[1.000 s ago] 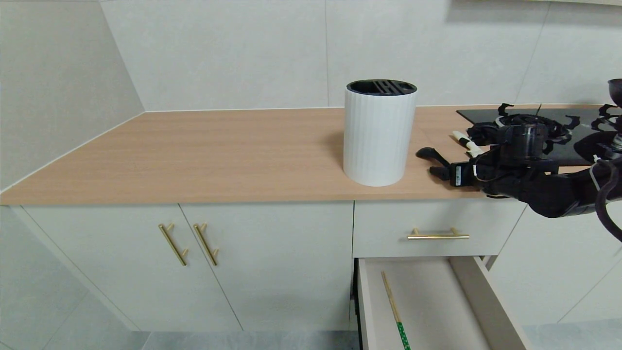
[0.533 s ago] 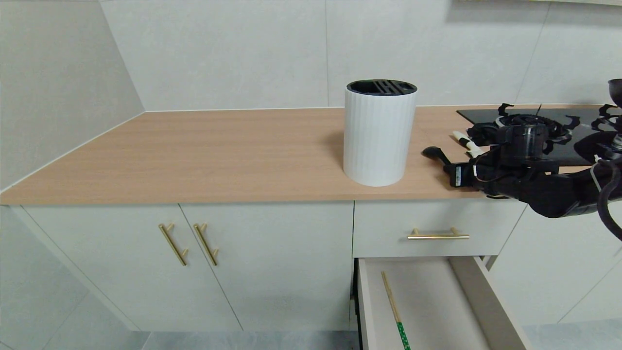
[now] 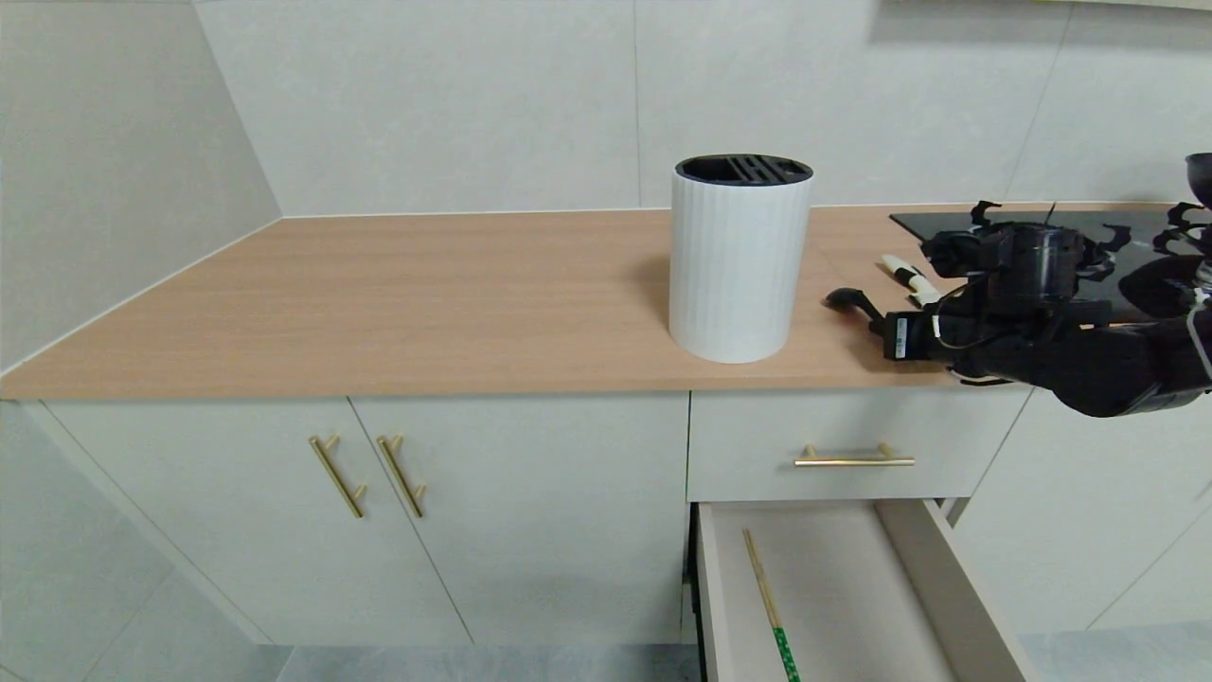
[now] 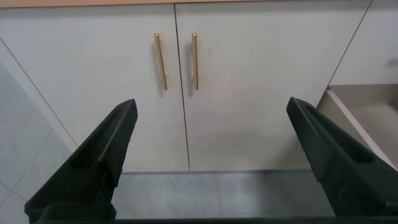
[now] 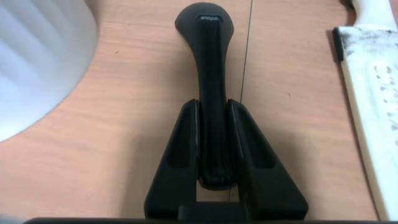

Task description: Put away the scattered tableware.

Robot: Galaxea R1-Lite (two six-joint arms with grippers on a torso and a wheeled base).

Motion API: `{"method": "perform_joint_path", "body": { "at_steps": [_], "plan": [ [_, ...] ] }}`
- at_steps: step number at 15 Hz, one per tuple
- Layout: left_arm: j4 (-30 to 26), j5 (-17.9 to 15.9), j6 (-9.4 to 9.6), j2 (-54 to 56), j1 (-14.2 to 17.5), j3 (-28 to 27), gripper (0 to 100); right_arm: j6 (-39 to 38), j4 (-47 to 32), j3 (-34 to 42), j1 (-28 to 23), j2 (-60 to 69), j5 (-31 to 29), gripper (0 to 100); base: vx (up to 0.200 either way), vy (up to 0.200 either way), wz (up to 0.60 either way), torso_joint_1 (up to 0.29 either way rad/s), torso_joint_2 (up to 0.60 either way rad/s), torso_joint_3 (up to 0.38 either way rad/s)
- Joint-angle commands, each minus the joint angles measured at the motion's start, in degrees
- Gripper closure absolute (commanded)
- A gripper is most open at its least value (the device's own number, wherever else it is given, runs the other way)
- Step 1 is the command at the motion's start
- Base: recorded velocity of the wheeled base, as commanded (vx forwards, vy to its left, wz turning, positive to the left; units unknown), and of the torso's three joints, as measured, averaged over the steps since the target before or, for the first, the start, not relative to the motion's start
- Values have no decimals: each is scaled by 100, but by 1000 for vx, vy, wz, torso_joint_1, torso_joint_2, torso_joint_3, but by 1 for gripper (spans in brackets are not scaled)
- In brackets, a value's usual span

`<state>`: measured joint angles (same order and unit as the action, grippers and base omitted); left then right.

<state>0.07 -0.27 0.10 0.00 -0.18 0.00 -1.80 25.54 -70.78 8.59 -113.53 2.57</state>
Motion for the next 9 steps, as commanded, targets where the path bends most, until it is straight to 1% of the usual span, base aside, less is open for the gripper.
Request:
{"method": "perform_joint_path", "body": {
  "at_steps": [1,2,3,4,5,6,7,8,9],
  "plan": [
    [1,0,-1,-9,1,0,0,-347,-488,-24,116,710,-2,100,0,0,0,0,0,0],
    [1,0,-1,-9,1,0,0,-435,-717,-6,160,912,-2,100,0,0,0,0,0,0],
    [1,0,-1,0,1,0,0,-496,-1315,29,248,1360,-2,100,0,0,0,0,0,0],
    [1,0,-1,-9,1,0,0,-663,-1666,91,327,1615,-2,100,0,0,0,0,0,0],
    [1,0,-1,-9,1,0,0,-901,-1842,337,389,1870,-2,100,0,0,0,0,0,0],
    [1,-8,-1,-9,1,0,0,-927,-1824,767,397,2212,15,100,0,0,0,0,0,0],
    [1,0,-1,-9,1,0,0,-883,-1824,961,397,2415,6,100,0,0,0,0,0,0],
    [1,0,-1,-9,1,0,0,-813,-1833,1383,415,2793,24,100,0,0,0,0,0,0],
    [1,-8,-1,-9,1,0,0,-813,-1833,1576,433,2951,15,100,0,0,0,0,0,0]
  ]
}}
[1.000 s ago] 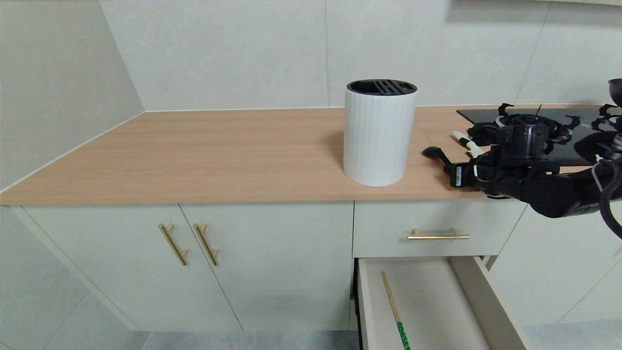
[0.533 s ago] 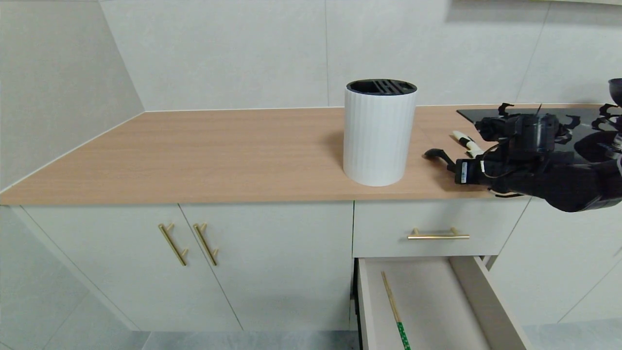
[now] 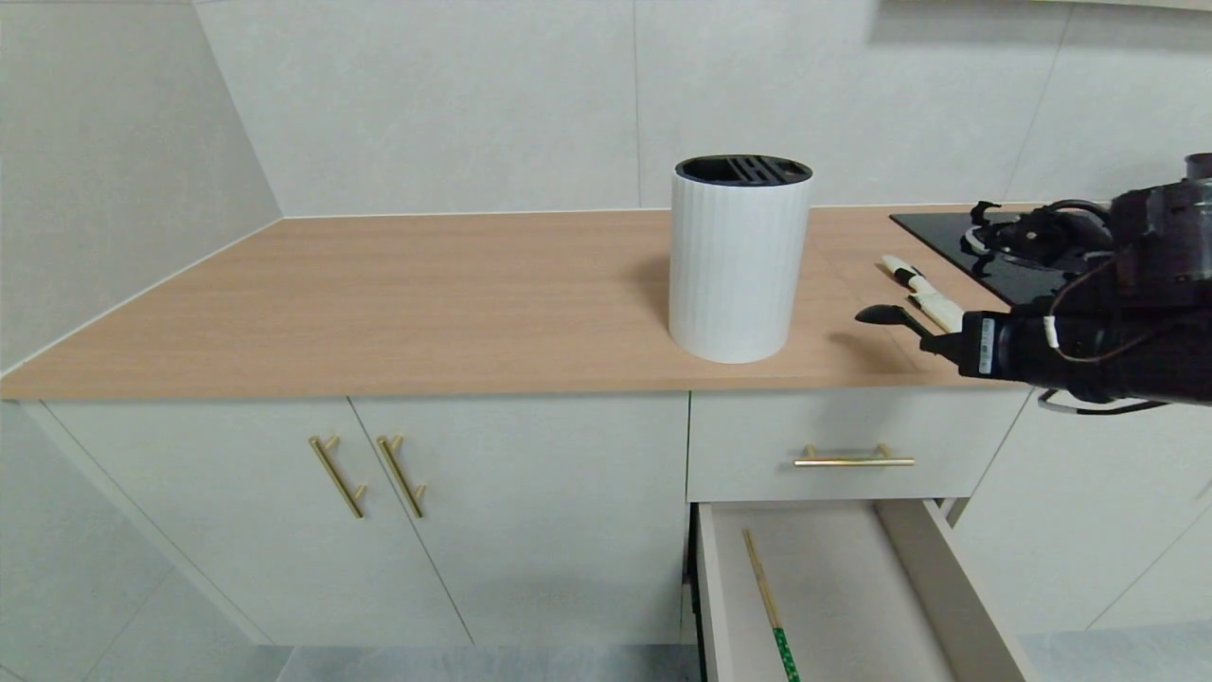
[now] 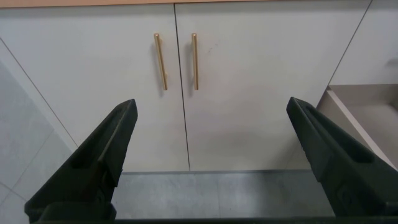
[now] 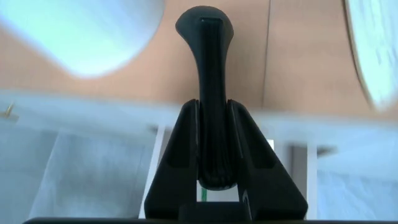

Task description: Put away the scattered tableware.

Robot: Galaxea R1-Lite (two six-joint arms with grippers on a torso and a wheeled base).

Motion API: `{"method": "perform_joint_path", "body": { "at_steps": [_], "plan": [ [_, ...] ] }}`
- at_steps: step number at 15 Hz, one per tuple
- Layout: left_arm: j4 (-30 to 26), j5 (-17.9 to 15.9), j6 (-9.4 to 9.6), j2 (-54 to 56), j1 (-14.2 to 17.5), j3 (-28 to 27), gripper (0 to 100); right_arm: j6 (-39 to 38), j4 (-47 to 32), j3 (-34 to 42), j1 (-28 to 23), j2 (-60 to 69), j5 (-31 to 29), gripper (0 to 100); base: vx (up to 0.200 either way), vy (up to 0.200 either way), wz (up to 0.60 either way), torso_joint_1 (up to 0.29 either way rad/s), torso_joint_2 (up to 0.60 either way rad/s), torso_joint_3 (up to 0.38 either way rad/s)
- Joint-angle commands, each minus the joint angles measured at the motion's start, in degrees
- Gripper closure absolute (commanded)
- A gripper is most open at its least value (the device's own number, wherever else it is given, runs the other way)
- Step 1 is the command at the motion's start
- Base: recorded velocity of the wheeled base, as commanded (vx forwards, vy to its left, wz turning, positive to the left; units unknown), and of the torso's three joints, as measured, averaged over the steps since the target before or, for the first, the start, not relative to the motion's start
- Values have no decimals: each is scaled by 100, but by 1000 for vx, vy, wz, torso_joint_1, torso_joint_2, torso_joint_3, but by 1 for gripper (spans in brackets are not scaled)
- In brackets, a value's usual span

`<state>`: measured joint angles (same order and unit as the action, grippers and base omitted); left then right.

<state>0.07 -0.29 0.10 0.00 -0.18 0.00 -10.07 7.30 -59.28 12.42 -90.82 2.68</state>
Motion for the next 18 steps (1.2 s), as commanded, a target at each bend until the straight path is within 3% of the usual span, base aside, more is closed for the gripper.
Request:
{"method": "perform_joint_path", "body": {
  "at_steps": [1,4,10,18],
  "plan": [
    [1,3,-1,-9,1,0,0,75,-10,787,67,952,39,100,0,0,0,0,0,0],
    [1,3,-1,0,1,0,0,137,-1,1332,67,1145,13,100,0,0,0,0,0,0],
    [1,3,-1,0,1,0,0,374,43,1736,67,1286,39,100,0,0,0,0,0,0],
    [1,3,-1,-9,1,0,0,365,228,1789,76,1286,57,100,0,0,0,-27,66,42]
  ]
}}
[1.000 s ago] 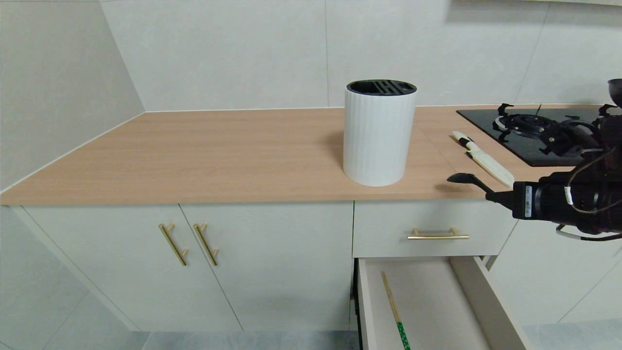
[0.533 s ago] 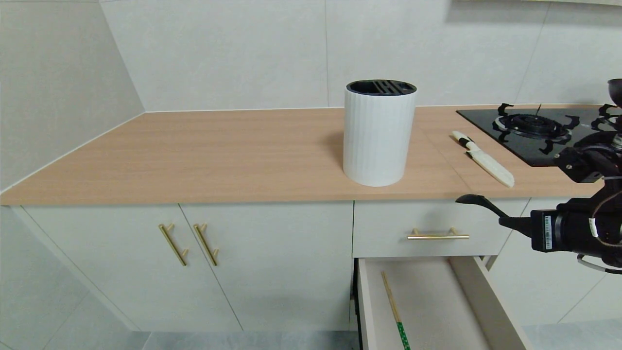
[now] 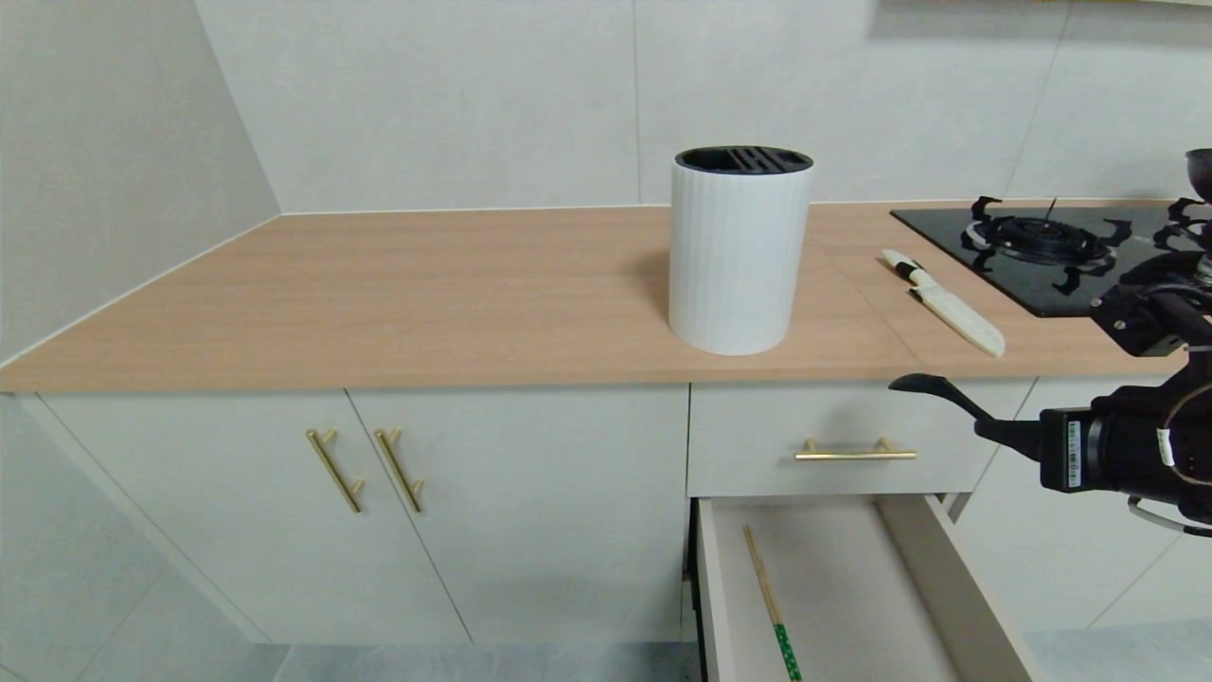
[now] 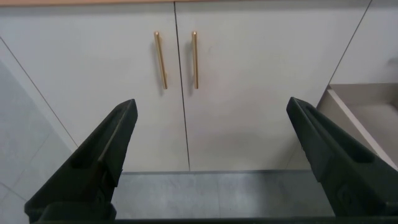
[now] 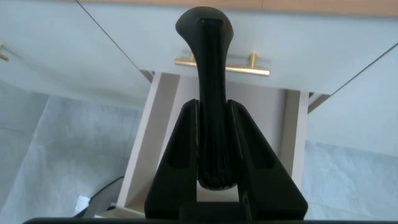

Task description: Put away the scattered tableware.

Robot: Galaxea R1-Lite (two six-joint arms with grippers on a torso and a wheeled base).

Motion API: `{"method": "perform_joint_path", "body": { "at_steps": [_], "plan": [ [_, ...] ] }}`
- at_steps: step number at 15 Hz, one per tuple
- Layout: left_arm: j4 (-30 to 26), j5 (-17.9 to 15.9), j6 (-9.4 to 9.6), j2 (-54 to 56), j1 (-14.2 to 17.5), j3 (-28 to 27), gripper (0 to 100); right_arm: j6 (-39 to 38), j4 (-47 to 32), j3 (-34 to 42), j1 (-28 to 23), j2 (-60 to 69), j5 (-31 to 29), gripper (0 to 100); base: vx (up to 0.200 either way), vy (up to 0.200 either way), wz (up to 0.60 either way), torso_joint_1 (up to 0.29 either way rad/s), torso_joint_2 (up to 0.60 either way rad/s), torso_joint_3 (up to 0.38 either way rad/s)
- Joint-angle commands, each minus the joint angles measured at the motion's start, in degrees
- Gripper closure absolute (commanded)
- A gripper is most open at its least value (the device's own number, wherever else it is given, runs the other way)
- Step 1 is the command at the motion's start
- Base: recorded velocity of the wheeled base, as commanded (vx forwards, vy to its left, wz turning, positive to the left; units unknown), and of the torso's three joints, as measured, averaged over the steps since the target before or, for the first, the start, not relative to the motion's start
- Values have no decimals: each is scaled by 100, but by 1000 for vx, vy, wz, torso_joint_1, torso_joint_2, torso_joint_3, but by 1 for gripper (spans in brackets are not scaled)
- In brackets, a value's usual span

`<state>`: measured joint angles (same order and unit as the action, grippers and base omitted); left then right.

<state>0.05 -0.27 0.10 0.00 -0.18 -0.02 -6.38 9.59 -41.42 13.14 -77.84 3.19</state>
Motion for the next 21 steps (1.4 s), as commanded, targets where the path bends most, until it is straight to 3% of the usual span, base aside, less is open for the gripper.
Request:
{"method": "perform_joint_path", "body": {
  "at_steps": [1,13,21],
  "plan": [
    [4,0,-1,0,1,2,0,-4,-1,3,4,-21,6,100,0,0,0,-149,393,227],
    [4,0,-1,-9,1,2,0,5,-1,55,4,-153,15,100,0,0,0,-151,455,292],
    [4,0,-1,-9,1,2,0,5,-1,64,13,-531,15,100,0,0,0,-15,64,46]
  ]
}}
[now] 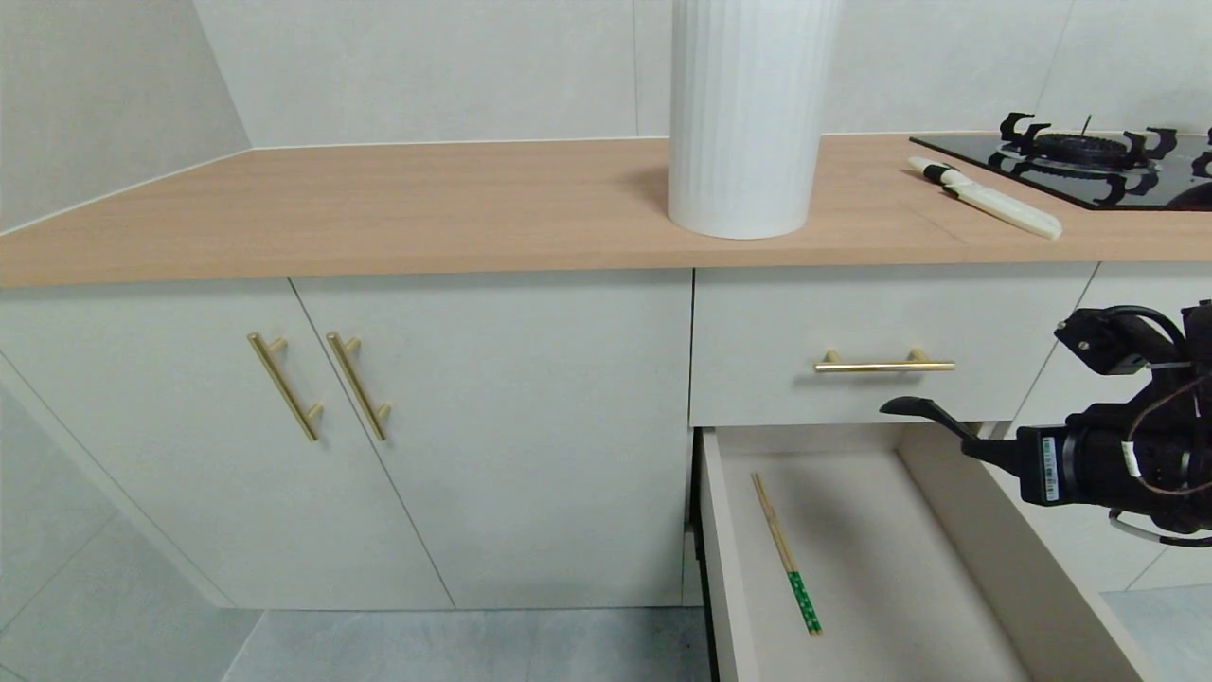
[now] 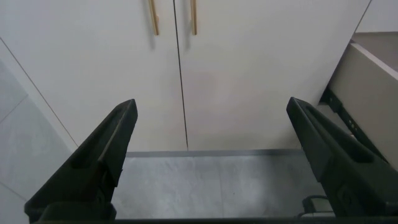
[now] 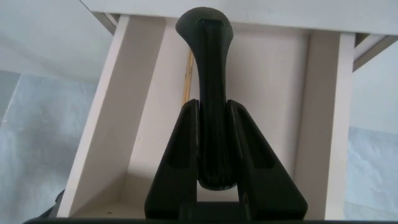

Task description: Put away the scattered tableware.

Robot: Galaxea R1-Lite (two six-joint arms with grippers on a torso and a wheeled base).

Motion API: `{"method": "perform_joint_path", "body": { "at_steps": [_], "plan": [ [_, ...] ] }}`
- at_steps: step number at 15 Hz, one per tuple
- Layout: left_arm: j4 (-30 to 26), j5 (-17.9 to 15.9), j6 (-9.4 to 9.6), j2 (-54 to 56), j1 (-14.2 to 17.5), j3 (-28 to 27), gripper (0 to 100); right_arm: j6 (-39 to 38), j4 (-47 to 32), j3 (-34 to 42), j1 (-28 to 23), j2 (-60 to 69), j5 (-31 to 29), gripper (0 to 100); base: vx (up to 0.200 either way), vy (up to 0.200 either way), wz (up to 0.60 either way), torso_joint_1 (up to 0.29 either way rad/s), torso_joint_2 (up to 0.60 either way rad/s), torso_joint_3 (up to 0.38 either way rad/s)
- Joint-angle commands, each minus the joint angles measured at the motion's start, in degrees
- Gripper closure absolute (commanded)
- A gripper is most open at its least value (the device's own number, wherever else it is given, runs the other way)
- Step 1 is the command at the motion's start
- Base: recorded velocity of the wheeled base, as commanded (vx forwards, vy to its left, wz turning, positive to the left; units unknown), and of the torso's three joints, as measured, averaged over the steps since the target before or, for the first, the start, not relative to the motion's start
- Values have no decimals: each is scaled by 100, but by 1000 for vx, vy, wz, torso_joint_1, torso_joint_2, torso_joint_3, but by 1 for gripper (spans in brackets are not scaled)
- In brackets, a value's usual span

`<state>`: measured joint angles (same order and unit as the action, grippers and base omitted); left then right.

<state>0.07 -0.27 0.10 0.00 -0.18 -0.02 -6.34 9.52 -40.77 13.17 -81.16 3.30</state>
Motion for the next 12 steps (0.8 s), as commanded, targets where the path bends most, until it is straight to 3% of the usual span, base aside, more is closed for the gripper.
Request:
{"method": "perform_joint_path", "body": {
  "at_steps": [1,9,12],
  "plan": [
    [1,0,-1,-9,1,2,0,1,6,-10,46,-365,-5,100,0,0,0,0,0,0],
    [1,0,-1,-9,1,2,0,-34,41,-19,494,-1305,-58,100,0,0,0,0,0,0],
    [1,-8,-1,-9,1,2,0,-52,568,104,529,-2035,-155,100,0,0,0,0,0,0]
  ]
}}
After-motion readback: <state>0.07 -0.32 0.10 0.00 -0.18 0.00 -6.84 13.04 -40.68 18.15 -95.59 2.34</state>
